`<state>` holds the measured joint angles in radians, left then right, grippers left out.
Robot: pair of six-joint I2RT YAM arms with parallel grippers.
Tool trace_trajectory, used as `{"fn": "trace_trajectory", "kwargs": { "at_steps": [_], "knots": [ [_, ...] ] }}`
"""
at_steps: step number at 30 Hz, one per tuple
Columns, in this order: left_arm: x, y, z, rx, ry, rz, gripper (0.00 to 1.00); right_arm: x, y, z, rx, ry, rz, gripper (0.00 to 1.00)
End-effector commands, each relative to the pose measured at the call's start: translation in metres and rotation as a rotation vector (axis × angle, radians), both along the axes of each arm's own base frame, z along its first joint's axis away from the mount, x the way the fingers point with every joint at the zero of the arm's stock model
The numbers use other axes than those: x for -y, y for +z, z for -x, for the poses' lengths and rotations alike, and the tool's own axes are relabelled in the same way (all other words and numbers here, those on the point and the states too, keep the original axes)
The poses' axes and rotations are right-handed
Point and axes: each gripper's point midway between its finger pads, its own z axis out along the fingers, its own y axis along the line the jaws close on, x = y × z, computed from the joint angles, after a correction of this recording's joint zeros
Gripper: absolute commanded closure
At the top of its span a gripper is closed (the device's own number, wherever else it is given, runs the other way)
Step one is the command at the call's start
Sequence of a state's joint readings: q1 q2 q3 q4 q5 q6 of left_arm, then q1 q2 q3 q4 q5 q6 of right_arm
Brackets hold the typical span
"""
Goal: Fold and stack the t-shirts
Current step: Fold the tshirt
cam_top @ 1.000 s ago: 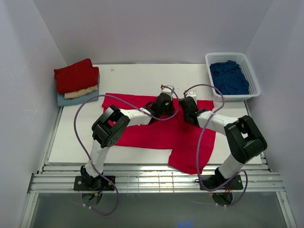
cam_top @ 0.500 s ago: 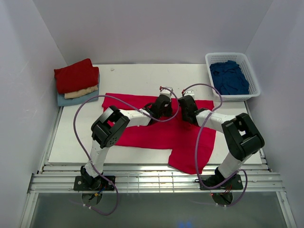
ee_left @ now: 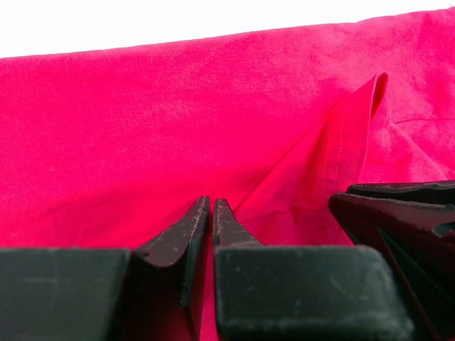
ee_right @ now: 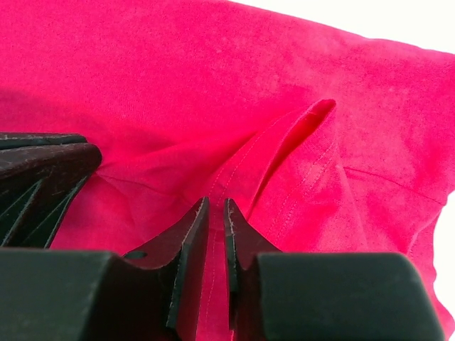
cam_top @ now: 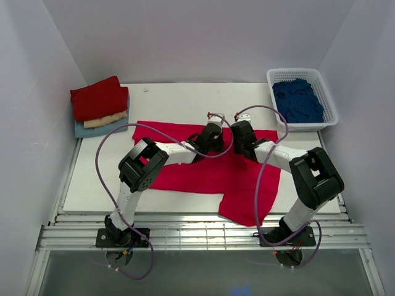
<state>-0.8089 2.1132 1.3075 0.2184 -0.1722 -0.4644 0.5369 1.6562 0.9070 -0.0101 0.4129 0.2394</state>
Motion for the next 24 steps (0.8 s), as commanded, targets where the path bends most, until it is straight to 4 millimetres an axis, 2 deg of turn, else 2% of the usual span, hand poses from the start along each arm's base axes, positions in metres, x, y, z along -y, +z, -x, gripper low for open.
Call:
{"fn": "trace_trajectory", "kwargs": {
  "at_steps": [1, 11, 18, 24],
  "knots": [
    [0.007, 0.032, 0.002, 0.042, -0.012, 0.056, 0.82, 0.004, 0.012, -0.009, 0.057, -0.035, 0.0, 0.79],
    [0.005, 0.025, 0.005, 0.03, -0.01, 0.052, 0.82, 0.02, 0.026, -0.011, 0.095, -0.091, 0.039, 0.78],
    [0.002, 0.027, 0.005, 0.032, -0.006, 0.052, 0.83, 0.029, 0.01, -0.01, 0.062, -0.119, 0.059, 0.78],
    [0.002, 0.039, 0.006, 0.048, -0.012, 0.068, 0.83, 0.036, -0.008, -0.002, 0.02, -0.136, 0.069, 0.78]
  ]
}}
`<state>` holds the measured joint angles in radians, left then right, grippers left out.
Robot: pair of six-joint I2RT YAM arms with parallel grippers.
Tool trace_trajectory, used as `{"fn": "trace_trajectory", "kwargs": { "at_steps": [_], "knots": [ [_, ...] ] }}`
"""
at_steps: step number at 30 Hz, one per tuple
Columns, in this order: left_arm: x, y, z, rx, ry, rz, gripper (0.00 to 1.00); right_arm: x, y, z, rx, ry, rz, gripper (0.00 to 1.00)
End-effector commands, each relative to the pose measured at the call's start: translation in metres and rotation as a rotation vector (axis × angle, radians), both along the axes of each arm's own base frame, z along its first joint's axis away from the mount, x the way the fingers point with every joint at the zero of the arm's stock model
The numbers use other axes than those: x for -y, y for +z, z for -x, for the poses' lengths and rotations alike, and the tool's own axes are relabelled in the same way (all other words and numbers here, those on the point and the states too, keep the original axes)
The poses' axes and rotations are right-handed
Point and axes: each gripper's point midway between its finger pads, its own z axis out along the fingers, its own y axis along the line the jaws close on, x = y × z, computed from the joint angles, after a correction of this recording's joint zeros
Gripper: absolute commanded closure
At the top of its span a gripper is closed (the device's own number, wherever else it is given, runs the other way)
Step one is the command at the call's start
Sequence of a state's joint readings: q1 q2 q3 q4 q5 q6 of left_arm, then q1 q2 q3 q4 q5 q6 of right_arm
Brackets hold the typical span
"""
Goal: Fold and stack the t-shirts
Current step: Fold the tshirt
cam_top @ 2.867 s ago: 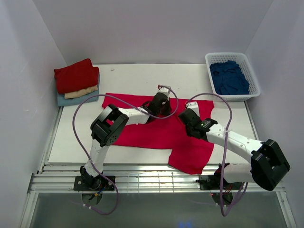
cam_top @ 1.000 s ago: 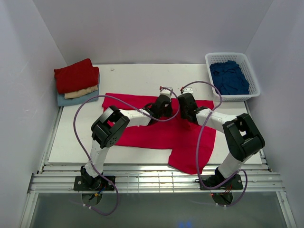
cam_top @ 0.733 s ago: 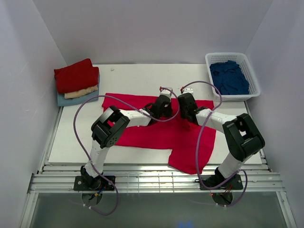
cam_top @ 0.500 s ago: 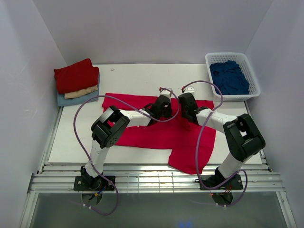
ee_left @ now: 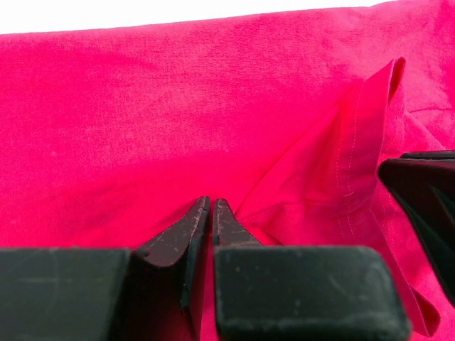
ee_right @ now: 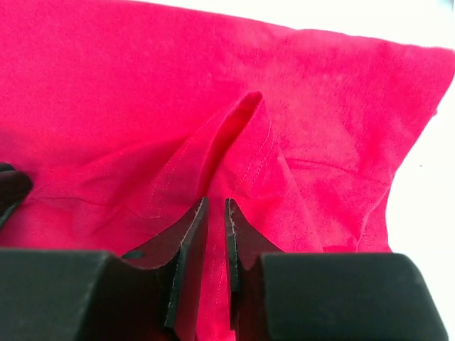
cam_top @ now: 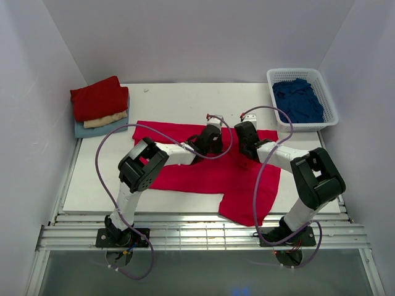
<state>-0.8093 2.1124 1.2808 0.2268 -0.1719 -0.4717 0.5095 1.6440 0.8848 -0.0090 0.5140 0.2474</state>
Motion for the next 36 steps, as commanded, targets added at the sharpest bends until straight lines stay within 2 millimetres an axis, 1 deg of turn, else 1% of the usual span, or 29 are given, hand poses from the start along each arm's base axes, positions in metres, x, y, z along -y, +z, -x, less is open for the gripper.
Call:
{"fn": "trace_trajectory", "kwargs": {
  "at_steps": [1, 6, 11, 14, 15, 18, 20, 22, 23, 25, 26, 29, 32, 33, 34, 35, 36],
  "knots": [
    [0.007, 0.049, 0.001, 0.069, -0.017, 0.074, 0.83, 0.007, -0.012, 0.002, -0.016, -0.037, 0.007, 0.78],
    [0.006, 0.051, 0.002, 0.072, -0.017, 0.072, 0.83, 0.004, -0.021, 0.006, -0.045, -0.025, -0.013, 0.79],
    [0.004, 0.046, 0.003, 0.067, -0.012, 0.062, 0.83, -0.001, -0.018, 0.006, -0.04, -0.014, -0.043, 0.77],
    [0.003, 0.045, 0.002, 0.066, -0.01, 0.062, 0.83, -0.003, -0.018, 0.008, -0.048, -0.007, -0.054, 0.72],
    [0.003, 0.045, 0.002, 0.065, -0.007, 0.063, 0.83, -0.004, -0.018, 0.009, -0.05, -0.005, -0.059, 0.66],
    [0.003, 0.044, 0.002, 0.063, -0.007, 0.063, 0.83, -0.003, -0.018, 0.01, -0.049, -0.007, -0.059, 0.56],
    [0.003, 0.044, 0.003, 0.063, -0.005, 0.066, 0.83, -0.001, -0.022, 0.01, -0.059, -0.008, -0.048, 0.56],
    [0.002, 0.043, 0.002, 0.063, -0.002, 0.061, 0.83, 0.0, -0.03, 0.014, -0.088, -0.008, -0.035, 0.59],
    [0.001, 0.044, 0.002, 0.065, 0.0, 0.064, 0.83, 0.002, -0.033, 0.017, -0.104, -0.012, -0.03, 0.68],
    [0.0, 0.043, 0.003, 0.064, 0.001, 0.057, 0.83, 0.003, -0.038, 0.021, -0.118, -0.016, -0.025, 0.81],
    [0.0, 0.044, 0.003, 0.066, 0.001, 0.058, 0.83, 0.004, -0.038, 0.022, -0.117, -0.022, -0.025, 0.92],
    [-0.002, 0.044, 0.003, 0.069, 0.005, 0.054, 0.83, 0.007, -0.036, 0.025, -0.116, -0.029, -0.02, 0.92],
    [-0.003, 0.045, 0.003, 0.069, 0.007, 0.058, 0.83, 0.012, -0.025, 0.025, -0.095, -0.037, -0.005, 0.92],
    [-0.002, 0.045, 0.004, 0.068, 0.004, 0.058, 0.83, 0.014, -0.017, 0.024, -0.08, -0.042, -0.006, 0.92],
    [-0.002, 0.045, 0.005, 0.067, 0.004, 0.057, 0.83, 0.02, -0.013, 0.029, -0.09, -0.051, 0.021, 0.92],
    [-0.003, 0.045, 0.004, 0.066, 0.006, 0.058, 0.83, 0.022, -0.006, 0.03, -0.085, -0.053, 0.026, 0.92],
    [-0.003, 0.045, 0.005, 0.065, 0.005, 0.059, 0.83, 0.022, 0.011, 0.029, -0.053, -0.053, 0.013, 0.92]
  ]
}}
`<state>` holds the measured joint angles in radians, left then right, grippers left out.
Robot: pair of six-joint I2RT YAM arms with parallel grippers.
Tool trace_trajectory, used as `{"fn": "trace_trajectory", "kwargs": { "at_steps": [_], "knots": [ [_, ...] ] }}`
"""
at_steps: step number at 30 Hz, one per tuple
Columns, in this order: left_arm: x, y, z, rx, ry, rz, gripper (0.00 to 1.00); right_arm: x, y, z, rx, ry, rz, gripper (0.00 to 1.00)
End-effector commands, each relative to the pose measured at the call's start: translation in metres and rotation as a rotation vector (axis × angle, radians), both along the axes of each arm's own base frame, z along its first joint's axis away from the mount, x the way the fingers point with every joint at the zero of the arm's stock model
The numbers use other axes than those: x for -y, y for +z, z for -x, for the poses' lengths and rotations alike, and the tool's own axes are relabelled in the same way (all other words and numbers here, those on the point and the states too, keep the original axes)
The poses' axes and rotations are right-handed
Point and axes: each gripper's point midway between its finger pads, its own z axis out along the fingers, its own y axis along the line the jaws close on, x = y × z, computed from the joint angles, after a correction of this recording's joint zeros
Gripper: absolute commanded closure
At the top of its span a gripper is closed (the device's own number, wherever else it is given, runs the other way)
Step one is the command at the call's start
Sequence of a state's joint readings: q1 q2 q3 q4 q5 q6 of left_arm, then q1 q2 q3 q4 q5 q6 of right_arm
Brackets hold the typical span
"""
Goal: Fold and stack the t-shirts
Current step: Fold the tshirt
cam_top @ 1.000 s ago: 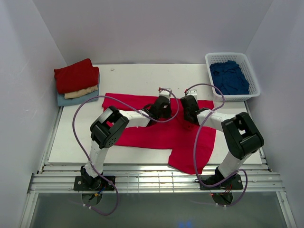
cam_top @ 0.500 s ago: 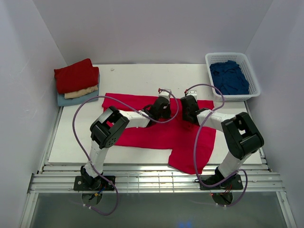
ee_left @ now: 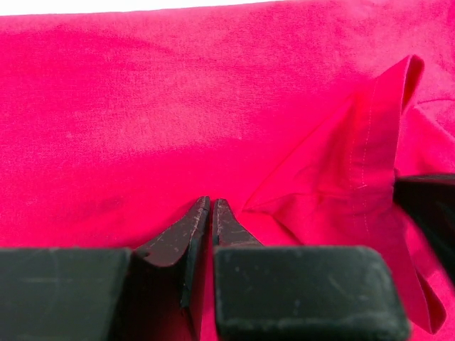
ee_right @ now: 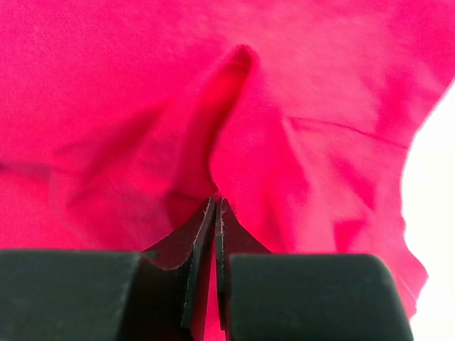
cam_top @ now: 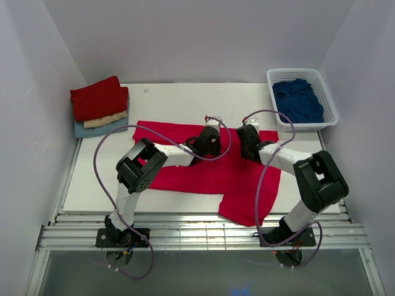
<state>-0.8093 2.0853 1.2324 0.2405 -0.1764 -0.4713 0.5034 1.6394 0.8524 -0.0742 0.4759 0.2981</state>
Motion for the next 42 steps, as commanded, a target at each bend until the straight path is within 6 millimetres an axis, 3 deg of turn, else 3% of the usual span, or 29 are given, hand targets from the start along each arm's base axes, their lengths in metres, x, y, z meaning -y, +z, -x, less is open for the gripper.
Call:
{"fn": "trace_trajectory", "kwargs": {
  "at_steps": [1, 3, 6, 9, 18, 22, 26, 30, 33, 34, 35, 36, 38, 42],
  "knots": [
    [0.005, 0.05, -0.002, 0.073, 0.002, 0.071, 0.83, 0.02, 0.036, 0.013, 0.028, -0.034, 0.045, 0.92],
    [0.005, 0.05, 0.0, 0.068, 0.001, 0.075, 0.83, 0.024, 0.065, 0.016, 0.079, -0.038, 0.024, 0.92],
    [0.006, 0.053, 0.001, 0.063, -0.001, 0.091, 0.83, 0.028, 0.087, 0.031, 0.089, -0.026, 0.005, 0.92],
    [0.008, 0.057, 0.004, 0.057, -0.006, 0.111, 0.83, 0.034, 0.088, 0.049, 0.052, -0.022, -0.001, 0.92],
    [0.009, 0.075, 0.015, 0.069, -0.029, 0.141, 0.84, 0.056, 0.041, 0.105, -0.132, -0.096, 0.034, 0.92],
    [0.02, 0.118, 0.03, 0.12, -0.081, 0.204, 0.85, 0.061, 0.031, 0.122, -0.179, -0.131, 0.045, 0.92],
    [0.05, 0.153, 0.072, 0.12, -0.184, 0.304, 0.85, 0.064, 0.03, 0.126, -0.185, -0.151, 0.056, 0.92],
    [0.074, 0.165, 0.11, 0.092, -0.275, 0.362, 0.85, 0.065, 0.03, 0.13, -0.204, -0.156, 0.07, 0.91],
    [0.093, 0.153, 0.129, 0.08, -0.324, 0.342, 0.85, 0.065, 0.026, 0.135, -0.227, -0.155, 0.078, 0.86],
    [0.098, 0.148, 0.132, 0.08, -0.332, 0.33, 0.85, 0.064, 0.025, 0.137, -0.234, -0.153, 0.082, 0.82],
    [0.103, 0.141, 0.136, 0.074, -0.34, 0.317, 0.85, 0.065, 0.025, 0.139, -0.238, -0.156, 0.094, 0.72],
    [0.108, 0.123, 0.136, 0.05, -0.348, 0.292, 0.85, 0.068, 0.025, 0.144, -0.25, -0.17, 0.105, 0.68],
    [0.117, 0.112, 0.142, 0.021, -0.365, 0.291, 0.86, 0.068, 0.032, 0.144, -0.22, -0.175, 0.115, 0.6],
    [0.125, 0.085, 0.154, 0.005, -0.373, 0.236, 0.87, 0.066, 0.048, 0.14, -0.164, -0.179, 0.082, 0.55]
  ]
}}
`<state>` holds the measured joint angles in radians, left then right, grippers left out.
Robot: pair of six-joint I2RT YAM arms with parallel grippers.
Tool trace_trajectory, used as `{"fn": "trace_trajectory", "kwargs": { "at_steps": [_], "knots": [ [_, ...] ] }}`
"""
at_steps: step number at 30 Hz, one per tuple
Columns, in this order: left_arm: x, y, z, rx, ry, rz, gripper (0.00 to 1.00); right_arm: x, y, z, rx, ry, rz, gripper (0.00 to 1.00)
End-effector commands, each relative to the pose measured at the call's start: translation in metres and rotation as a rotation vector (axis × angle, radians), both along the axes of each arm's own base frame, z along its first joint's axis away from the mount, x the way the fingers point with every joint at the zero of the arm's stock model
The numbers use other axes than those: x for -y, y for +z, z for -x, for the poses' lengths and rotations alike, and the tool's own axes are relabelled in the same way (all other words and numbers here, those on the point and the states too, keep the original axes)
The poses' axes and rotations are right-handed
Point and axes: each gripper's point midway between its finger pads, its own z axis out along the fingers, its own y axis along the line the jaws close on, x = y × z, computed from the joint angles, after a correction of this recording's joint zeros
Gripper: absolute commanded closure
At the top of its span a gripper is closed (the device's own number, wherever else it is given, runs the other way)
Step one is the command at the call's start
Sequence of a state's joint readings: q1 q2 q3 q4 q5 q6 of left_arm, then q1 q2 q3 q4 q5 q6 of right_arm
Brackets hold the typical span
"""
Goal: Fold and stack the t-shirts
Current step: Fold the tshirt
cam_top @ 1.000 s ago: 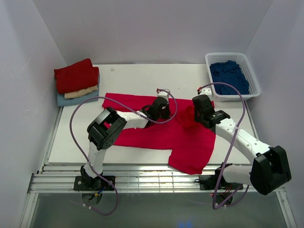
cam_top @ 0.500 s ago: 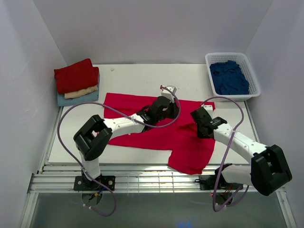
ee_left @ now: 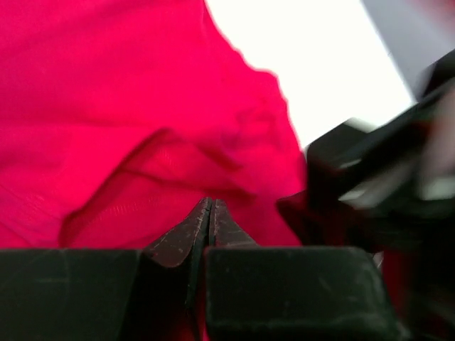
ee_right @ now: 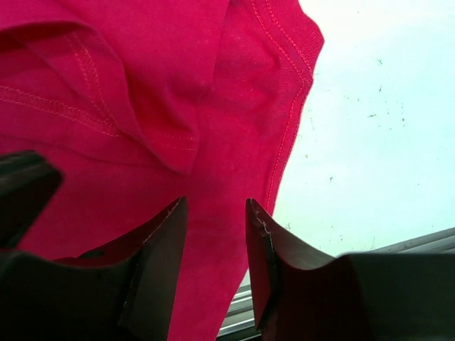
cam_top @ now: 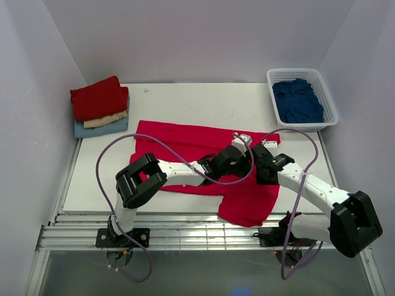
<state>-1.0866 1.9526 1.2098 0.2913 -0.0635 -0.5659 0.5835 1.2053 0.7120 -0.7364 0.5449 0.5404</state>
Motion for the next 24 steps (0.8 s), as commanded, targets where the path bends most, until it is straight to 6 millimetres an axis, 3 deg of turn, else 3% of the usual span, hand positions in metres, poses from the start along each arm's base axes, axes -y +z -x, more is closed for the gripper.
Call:
{"fn": "trace_trajectory", "kwargs": {
  "at_steps": [1, 8, 24],
  "knots": [
    [0.013, 0.005, 0.014, 0.025, -0.016, -0.003, 0.87, 0.0, 0.025, -0.007, 0.092, -0.027, -0.012, 0.55],
    [-0.006, -0.025, 0.006, 0.047, 0.054, -0.117, 0.88, -0.004, 0.031, -0.013, 0.127, -0.015, -0.042, 0.55],
    [-0.062, -0.063, -0.016, 0.111, 0.267, -0.29, 0.9, -0.01, 0.03, -0.02, 0.172, 0.012, -0.071, 0.55]
  ]
}}
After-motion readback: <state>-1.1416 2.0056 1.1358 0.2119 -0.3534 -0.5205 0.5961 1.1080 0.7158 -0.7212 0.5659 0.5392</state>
